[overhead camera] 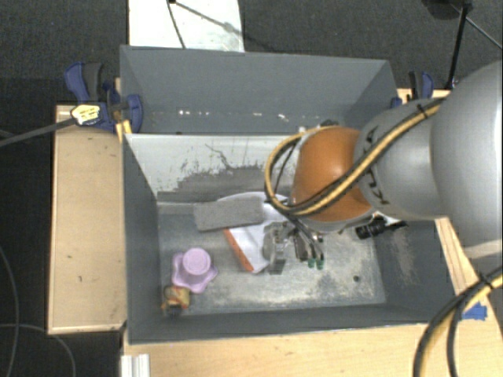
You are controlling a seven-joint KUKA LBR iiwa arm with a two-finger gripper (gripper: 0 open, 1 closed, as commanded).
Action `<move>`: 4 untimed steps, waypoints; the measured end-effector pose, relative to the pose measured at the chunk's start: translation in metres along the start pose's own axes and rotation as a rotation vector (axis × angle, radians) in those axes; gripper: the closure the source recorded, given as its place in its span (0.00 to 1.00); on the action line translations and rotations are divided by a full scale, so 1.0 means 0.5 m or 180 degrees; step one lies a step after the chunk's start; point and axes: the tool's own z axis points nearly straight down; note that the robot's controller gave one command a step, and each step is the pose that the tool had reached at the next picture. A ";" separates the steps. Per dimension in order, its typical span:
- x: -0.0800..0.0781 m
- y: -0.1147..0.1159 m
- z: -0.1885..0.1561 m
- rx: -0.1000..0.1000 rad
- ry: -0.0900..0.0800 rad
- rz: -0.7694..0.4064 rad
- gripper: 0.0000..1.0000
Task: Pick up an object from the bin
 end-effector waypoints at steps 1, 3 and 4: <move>0.005 -0.001 -0.021 0.0007 -0.0013 -0.0003 1.00; -0.002 -0.003 -0.123 -0.0007 -0.0071 -0.0065 1.00; 0.046 -0.013 -0.418 -0.0003 -0.0058 -0.0171 1.00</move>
Offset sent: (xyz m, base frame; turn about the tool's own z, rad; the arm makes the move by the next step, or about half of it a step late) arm 0.0006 0.0046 0.1207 -0.0071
